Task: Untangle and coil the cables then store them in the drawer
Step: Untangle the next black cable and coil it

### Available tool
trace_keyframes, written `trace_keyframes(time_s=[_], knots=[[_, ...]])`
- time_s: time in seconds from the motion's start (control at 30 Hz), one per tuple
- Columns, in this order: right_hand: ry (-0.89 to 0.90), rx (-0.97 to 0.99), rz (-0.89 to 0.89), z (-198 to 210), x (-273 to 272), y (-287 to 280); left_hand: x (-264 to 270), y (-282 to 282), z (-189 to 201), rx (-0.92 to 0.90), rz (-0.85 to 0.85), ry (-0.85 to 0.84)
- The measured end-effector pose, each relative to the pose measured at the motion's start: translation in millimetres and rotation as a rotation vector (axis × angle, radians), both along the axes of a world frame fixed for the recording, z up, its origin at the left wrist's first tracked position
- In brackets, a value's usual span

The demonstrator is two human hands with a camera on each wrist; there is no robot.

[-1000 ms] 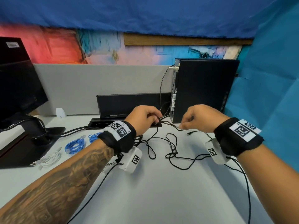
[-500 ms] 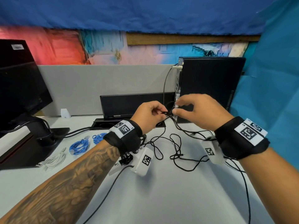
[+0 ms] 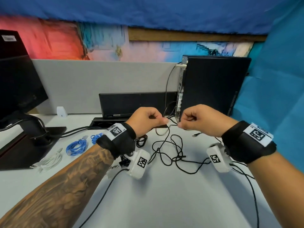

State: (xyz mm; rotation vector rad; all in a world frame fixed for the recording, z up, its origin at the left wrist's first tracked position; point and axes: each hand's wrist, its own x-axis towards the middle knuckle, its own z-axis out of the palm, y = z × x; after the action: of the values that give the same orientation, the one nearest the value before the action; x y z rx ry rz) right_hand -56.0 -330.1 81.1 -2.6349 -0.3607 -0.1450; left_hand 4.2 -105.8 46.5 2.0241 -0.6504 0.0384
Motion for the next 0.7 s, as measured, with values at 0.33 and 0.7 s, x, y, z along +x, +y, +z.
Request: trace_keyframes(time_s=[0.33, 0.7], knots=[[0.013, -0.005, -0.053, -11, 6, -5, 1, -10, -2, -0.358, -0.300, 0.551], [-0.227, 0.421, -0.027, -19, 12, 10, -13, 4, 9, -0.424, -0.456, 0.792]])
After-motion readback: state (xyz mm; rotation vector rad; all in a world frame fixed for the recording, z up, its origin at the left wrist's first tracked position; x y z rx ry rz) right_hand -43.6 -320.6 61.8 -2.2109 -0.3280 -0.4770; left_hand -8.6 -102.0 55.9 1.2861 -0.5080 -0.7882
